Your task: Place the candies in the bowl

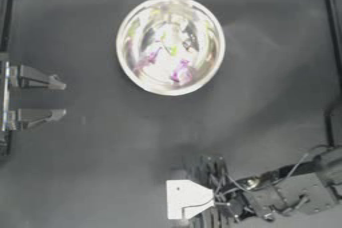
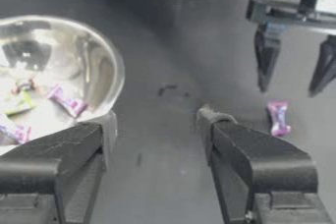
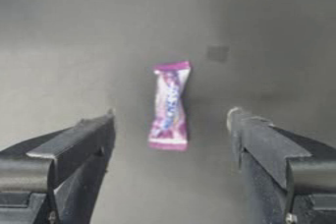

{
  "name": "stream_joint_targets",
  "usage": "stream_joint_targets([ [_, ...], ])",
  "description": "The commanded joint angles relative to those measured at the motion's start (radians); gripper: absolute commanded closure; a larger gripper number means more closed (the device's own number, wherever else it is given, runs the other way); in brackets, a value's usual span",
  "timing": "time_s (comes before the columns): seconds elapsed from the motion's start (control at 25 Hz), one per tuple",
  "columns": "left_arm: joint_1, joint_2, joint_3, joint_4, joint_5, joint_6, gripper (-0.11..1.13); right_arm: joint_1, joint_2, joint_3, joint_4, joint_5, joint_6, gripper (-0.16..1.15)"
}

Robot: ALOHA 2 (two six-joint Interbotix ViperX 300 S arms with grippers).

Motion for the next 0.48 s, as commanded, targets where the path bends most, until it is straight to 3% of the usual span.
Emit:
stream_joint_targets([
  [0.04,0.0,0.002,-0.02,0.0,-0.009,-0.002,0.14,-0.017,0.002,-0.028,0.009,-0.017,-0.006,0.01],
  [0.48,0.0,0.002,-0.018,0.0,-0.009,-0.002,0.14,-0.023,0.072,-0.058,0.152,-0.028,-0.118,0.02],
])
